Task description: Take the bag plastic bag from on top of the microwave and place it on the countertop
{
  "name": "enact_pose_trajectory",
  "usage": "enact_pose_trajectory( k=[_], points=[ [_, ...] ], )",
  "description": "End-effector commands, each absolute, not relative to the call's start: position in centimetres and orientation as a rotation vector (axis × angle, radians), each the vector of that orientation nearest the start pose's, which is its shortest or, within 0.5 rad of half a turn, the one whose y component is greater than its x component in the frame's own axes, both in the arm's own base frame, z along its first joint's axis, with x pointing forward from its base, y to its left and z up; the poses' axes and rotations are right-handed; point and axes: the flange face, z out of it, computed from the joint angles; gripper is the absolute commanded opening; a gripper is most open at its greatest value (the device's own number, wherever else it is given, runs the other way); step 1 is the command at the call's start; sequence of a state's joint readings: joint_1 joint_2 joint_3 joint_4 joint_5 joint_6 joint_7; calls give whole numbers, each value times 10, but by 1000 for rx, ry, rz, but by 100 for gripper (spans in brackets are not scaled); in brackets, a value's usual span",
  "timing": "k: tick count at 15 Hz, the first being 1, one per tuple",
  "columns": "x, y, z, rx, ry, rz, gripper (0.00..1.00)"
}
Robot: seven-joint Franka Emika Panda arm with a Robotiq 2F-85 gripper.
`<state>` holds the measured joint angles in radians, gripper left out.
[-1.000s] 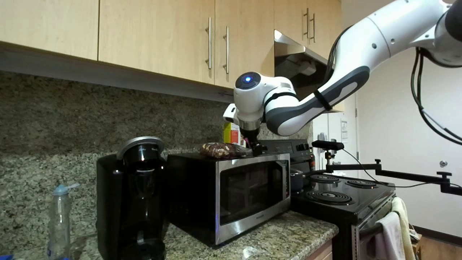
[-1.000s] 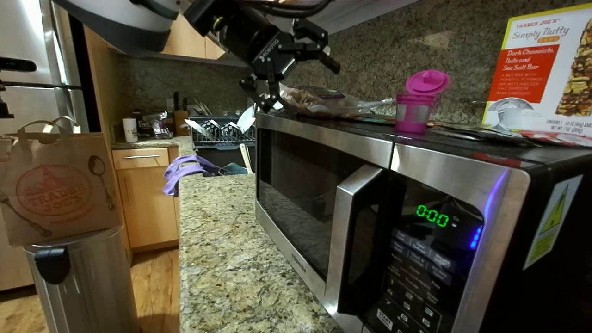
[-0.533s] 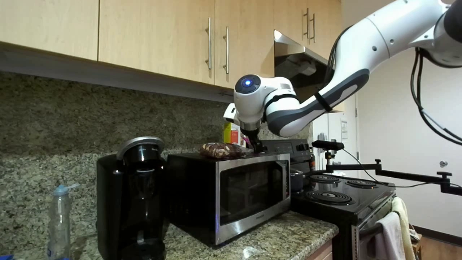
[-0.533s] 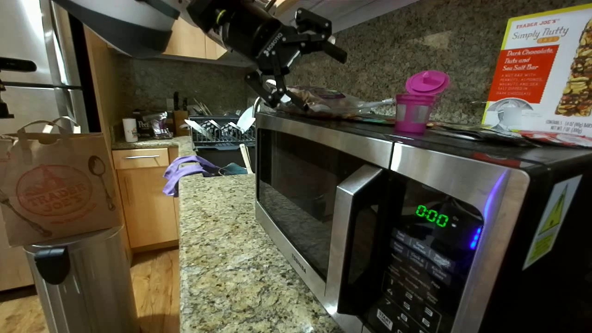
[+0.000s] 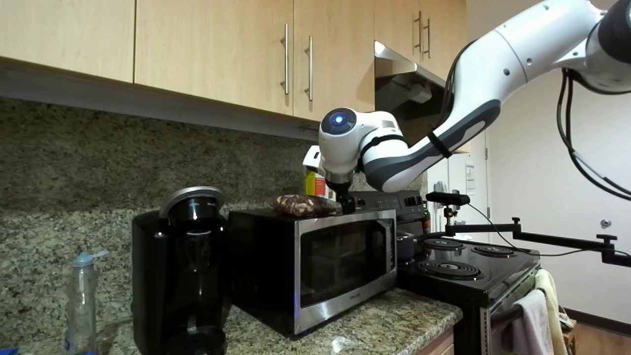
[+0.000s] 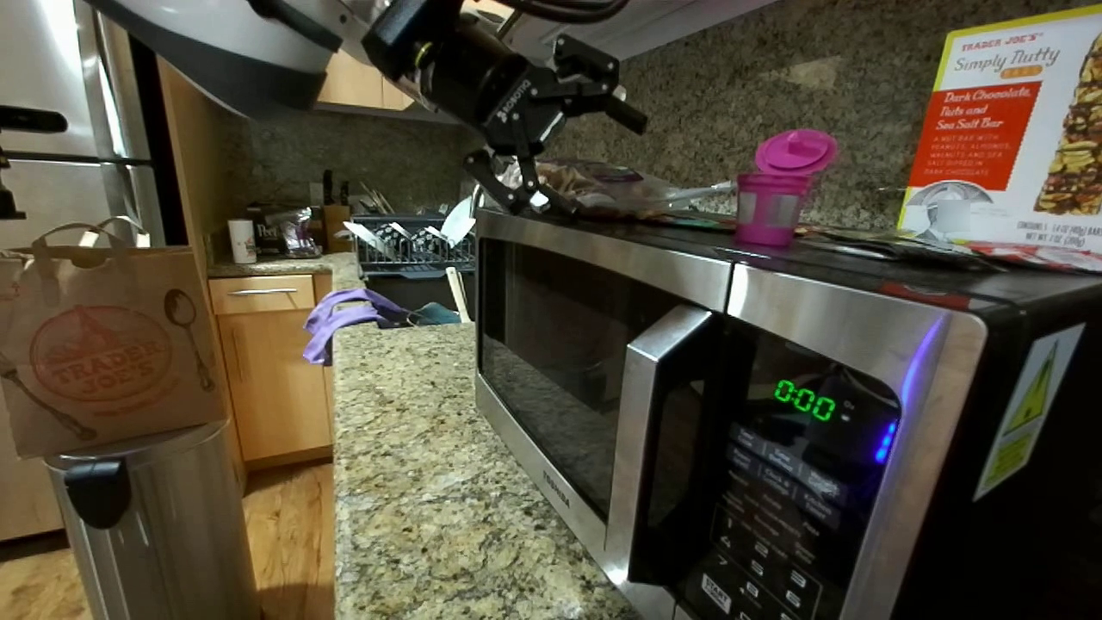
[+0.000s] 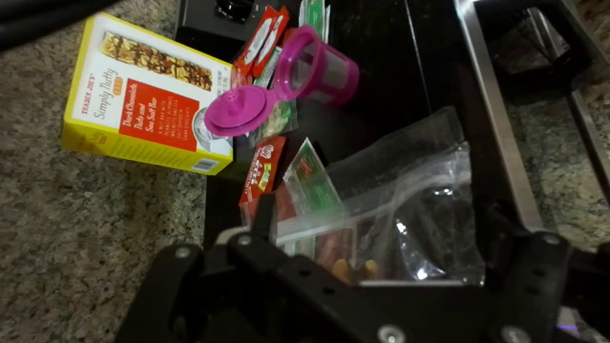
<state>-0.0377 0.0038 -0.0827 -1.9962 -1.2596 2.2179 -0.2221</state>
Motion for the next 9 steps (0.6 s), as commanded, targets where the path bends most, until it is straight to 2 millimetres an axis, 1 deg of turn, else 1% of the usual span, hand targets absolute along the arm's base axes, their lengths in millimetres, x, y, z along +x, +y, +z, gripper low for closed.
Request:
enact_pose_trajectory(
  k=[1,2,3,5,6,9],
  points=[
    [578,-105,494,1814,846,77,100],
    [578,-106,494,1795,862,95,85],
    [578,-107,492,1793,864,118,74],
    [577,-110,489,1782,906,155,60],
    [576,-112,486,1790,919,174,53],
    [572,-120,480,1829,959,232,34]
  ],
)
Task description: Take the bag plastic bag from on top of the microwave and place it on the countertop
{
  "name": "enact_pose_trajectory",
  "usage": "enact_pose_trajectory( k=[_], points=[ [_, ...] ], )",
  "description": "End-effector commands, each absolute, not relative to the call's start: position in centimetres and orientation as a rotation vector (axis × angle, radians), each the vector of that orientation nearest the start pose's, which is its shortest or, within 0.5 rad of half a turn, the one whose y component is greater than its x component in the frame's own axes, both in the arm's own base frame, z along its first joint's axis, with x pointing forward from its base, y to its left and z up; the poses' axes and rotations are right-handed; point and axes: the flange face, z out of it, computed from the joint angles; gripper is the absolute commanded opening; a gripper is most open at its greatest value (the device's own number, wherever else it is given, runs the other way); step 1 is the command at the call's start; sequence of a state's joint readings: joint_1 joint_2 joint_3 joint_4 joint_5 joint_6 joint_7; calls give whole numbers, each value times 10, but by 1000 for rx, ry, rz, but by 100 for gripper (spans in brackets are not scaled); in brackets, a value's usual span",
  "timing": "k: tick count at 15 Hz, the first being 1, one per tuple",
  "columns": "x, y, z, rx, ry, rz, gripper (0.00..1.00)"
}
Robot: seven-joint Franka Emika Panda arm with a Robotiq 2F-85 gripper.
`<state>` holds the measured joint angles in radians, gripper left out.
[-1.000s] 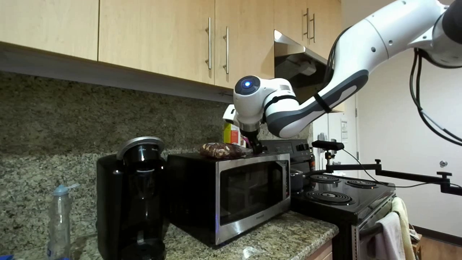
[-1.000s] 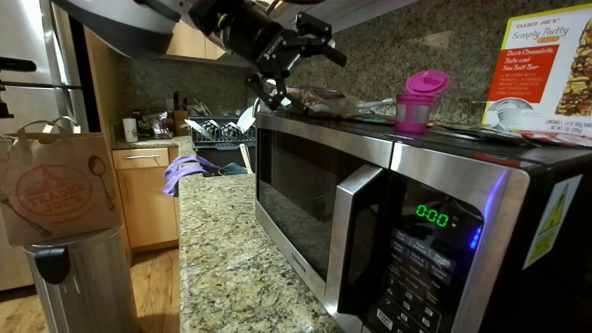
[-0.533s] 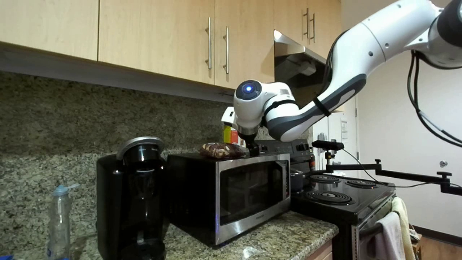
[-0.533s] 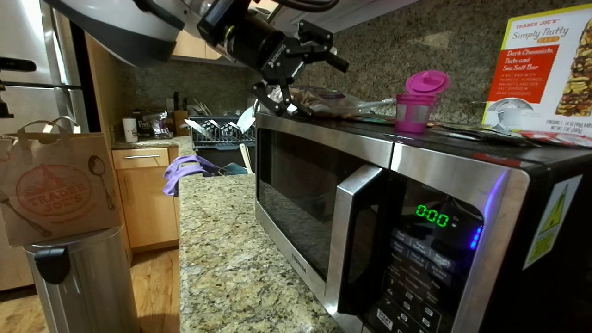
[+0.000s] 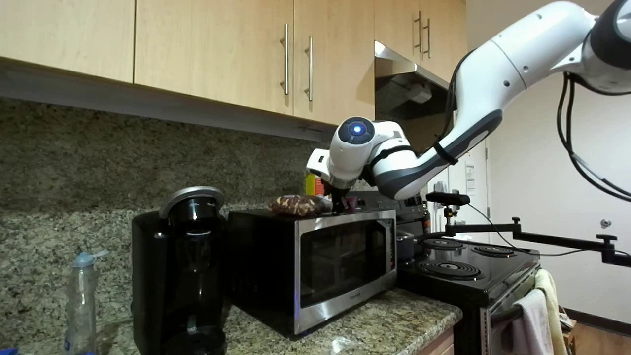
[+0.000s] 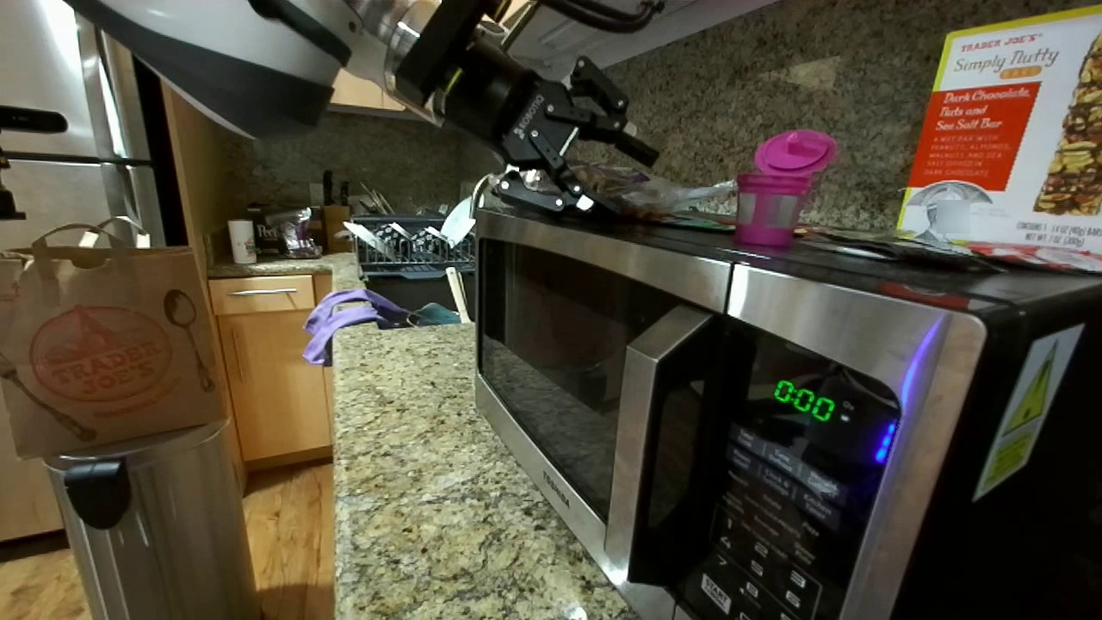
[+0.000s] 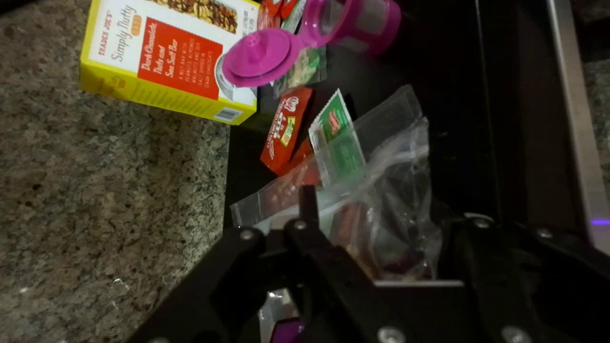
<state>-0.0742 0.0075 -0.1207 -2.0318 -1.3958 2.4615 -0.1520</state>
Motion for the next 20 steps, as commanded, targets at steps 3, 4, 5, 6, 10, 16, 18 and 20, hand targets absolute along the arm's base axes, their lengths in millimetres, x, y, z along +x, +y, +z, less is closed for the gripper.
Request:
enact_pose_trajectory(
  k=[3,4,5,6,10,16,18,20],
  points=[
    [563,-129,483,1884,985,330,15],
    [558,-131,489,1894,980,368,9],
    [555,-131,493,1900,976,396,9],
    [552,-129,502,1888,980,423,8],
    [544,-106,538,1808,1059,546,8],
    [529,-47,581,1655,1260,666,9],
    [532,-21,584,1596,1363,678,9],
    [540,4,588,1548,1439,651,9]
  ],
)
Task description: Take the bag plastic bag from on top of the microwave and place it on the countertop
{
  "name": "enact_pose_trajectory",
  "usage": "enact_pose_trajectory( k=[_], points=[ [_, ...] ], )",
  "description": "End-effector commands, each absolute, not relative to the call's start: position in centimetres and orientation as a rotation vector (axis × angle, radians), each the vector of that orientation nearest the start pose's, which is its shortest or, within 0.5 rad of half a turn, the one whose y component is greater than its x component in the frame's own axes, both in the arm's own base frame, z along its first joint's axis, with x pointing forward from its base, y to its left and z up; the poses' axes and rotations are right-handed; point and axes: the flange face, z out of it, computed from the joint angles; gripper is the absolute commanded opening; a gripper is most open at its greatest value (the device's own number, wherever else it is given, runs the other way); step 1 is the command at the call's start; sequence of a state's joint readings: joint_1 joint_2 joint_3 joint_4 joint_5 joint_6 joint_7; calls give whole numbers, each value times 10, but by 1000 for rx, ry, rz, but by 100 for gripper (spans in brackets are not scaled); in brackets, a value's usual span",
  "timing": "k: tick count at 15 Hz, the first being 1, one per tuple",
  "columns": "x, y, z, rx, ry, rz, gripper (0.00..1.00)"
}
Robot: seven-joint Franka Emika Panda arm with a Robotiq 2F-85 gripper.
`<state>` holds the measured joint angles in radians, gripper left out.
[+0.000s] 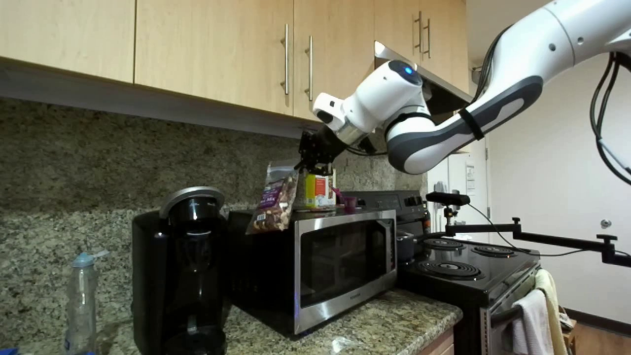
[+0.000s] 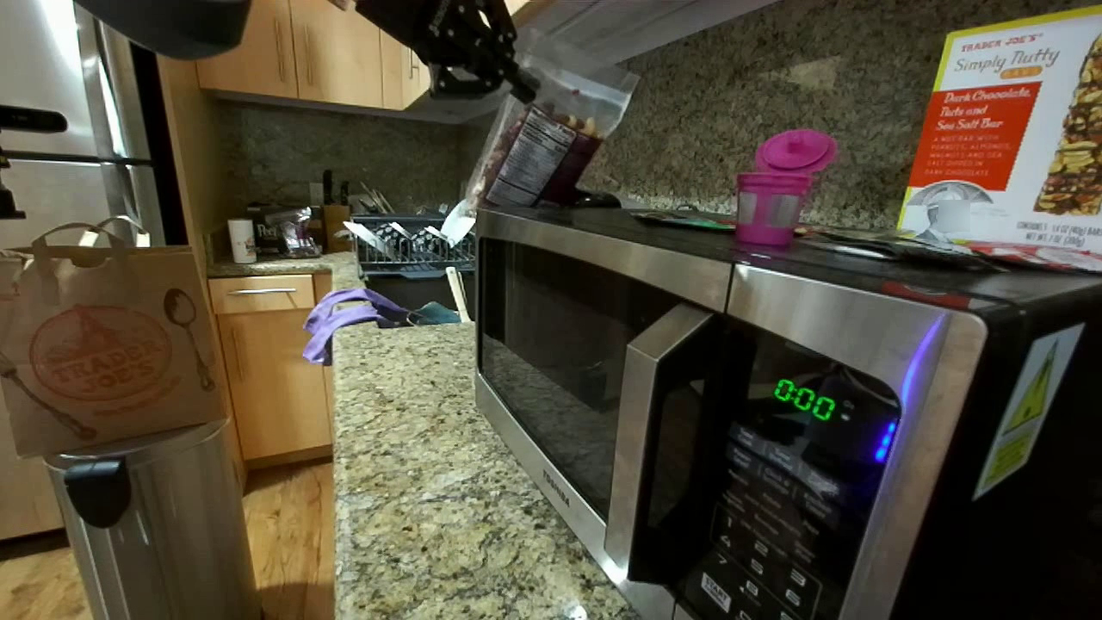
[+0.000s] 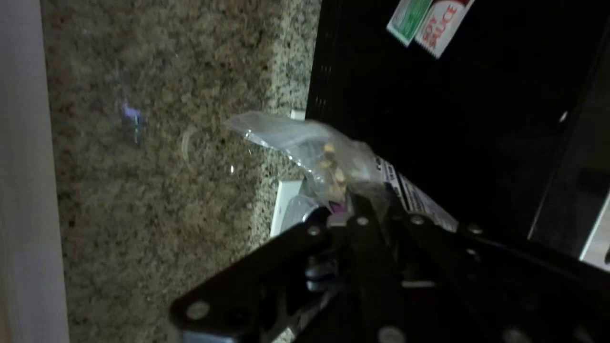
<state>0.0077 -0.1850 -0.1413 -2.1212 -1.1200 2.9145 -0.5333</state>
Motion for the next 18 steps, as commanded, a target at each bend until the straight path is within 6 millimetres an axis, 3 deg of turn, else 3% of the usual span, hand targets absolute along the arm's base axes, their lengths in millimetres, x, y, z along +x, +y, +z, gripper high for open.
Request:
enact_pose_trajectory(
  k=[1,4,12,16,18],
  points=[
    [544,13,586,1531,1477,640,9],
    [555,28,576,1536,1561,576,9],
    [604,23,521,1843,1662,333,9],
    [629,30,518,1904,1637,363,9],
    [640,37,507,1942,1670,350,10]
  ],
)
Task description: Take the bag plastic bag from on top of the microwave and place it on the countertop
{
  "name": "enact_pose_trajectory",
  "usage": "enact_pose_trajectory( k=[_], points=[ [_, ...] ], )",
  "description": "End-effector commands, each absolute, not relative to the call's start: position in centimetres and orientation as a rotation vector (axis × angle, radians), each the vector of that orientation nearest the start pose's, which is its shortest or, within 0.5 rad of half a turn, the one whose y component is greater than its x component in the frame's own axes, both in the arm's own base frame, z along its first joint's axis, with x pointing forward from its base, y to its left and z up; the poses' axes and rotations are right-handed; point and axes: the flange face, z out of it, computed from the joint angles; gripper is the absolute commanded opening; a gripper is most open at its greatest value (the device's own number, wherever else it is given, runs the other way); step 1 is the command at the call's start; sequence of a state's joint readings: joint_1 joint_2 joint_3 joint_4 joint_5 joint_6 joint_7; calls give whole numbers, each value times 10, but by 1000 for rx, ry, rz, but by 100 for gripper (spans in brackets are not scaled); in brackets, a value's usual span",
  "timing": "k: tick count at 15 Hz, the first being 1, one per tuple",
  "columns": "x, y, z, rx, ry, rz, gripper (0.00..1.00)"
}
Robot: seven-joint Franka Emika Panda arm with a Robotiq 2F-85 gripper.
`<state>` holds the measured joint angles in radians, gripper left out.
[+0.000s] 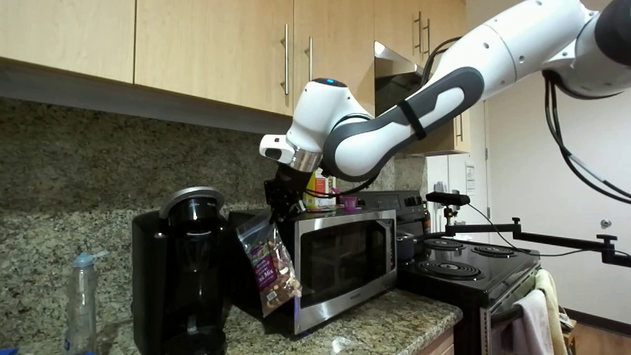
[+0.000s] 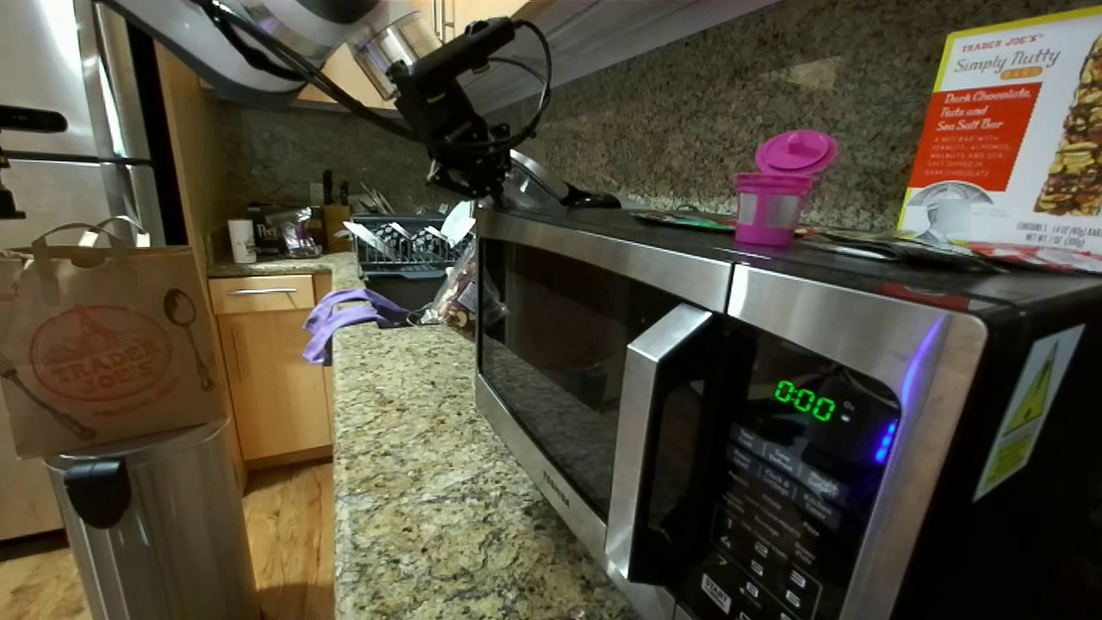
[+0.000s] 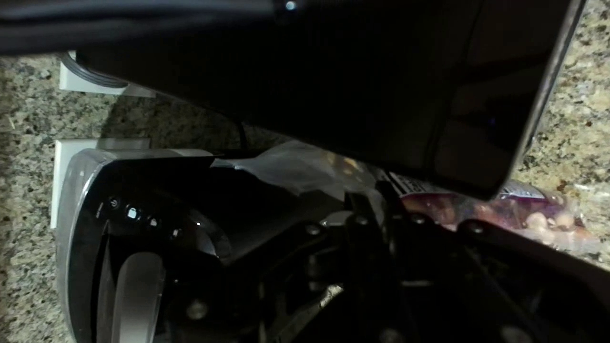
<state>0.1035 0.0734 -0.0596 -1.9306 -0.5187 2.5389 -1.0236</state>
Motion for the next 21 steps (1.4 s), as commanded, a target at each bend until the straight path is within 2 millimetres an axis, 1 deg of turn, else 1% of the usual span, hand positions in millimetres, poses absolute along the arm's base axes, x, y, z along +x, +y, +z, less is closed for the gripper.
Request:
enact_pose_trajectory(
  k=[1,4,5,7,9,10,11,12,14,15,16,18,20,21],
  points=[
    [646,39,501,1966,1665,340,10],
    [657,52,484,2037,1720,294,9],
    [659,57,484,2053,1730,278,10],
    [664,61,491,2058,1662,212,9],
    [667,62,498,2054,1664,153,9],
    [670,59,500,2073,1651,129,9],
    [669,57,504,2079,1651,90,35],
    [668,54,511,2088,1662,86,35],
    [663,47,529,2078,1636,45,47],
    [659,45,538,2076,1634,36,54],
    [653,44,548,2069,1642,35,60],
    [639,42,562,2048,1664,4,73],
    [624,42,567,2016,1729,-18,86],
    [615,42,567,1975,1789,-23,92]
  ],
)
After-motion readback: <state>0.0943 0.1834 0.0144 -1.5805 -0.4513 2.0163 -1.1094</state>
